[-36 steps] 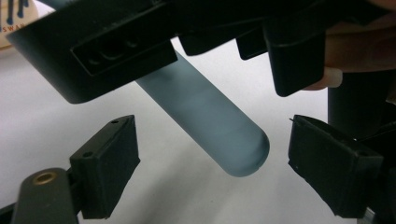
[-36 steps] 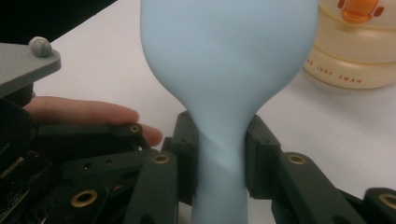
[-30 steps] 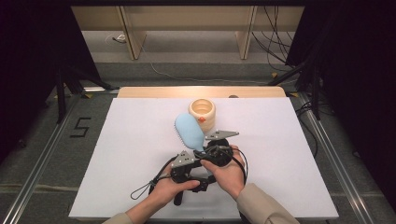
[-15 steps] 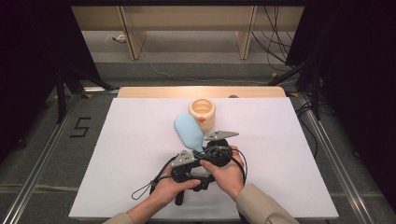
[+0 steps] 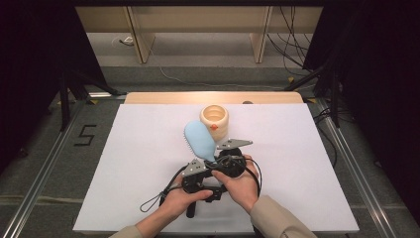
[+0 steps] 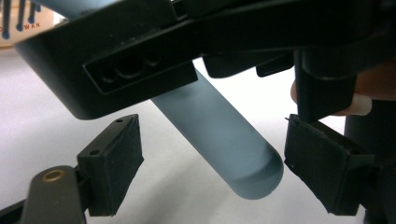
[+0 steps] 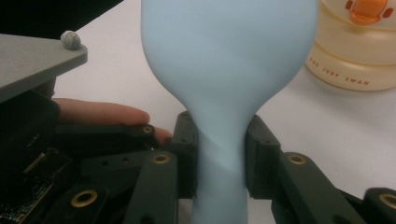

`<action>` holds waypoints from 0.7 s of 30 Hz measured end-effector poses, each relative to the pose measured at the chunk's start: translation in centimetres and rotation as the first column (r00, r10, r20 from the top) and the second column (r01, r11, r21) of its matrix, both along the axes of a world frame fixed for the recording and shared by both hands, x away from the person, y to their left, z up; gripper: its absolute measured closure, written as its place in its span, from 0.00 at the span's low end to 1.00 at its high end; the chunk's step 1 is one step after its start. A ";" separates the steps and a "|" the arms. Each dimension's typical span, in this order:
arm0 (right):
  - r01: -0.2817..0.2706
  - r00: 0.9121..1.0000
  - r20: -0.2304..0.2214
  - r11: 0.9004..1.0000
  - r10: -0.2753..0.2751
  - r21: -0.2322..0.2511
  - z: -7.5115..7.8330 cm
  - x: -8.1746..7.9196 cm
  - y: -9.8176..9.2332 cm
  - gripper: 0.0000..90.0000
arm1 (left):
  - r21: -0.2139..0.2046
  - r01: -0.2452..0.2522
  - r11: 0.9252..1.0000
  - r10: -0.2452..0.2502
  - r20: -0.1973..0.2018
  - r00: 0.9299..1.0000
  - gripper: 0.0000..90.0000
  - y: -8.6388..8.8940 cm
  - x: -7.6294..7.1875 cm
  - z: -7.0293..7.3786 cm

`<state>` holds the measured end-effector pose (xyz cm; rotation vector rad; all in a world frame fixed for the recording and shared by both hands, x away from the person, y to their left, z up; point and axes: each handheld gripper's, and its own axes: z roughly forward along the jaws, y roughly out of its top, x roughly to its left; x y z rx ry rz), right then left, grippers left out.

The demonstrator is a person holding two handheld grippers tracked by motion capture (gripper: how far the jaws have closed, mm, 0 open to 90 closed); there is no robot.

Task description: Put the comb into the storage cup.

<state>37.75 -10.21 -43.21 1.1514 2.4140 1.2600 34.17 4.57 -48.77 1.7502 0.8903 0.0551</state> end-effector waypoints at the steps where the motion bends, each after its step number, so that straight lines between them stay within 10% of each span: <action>1: 0.001 1.000 0.001 1.000 -0.001 0.000 0.0 0.0 0.0 0.78 | -0.001 -0.003 1.000 0.003 -0.001 1.000 0.21 0.0 0.0 0.0; 21: 0.001 1.000 0.002 1.000 -0.001 0.002 0.0 0.0 0.0 0.78 | -0.019 -0.003 1.000 0.002 -0.016 1.000 0.30 0.0 0.0 -0.2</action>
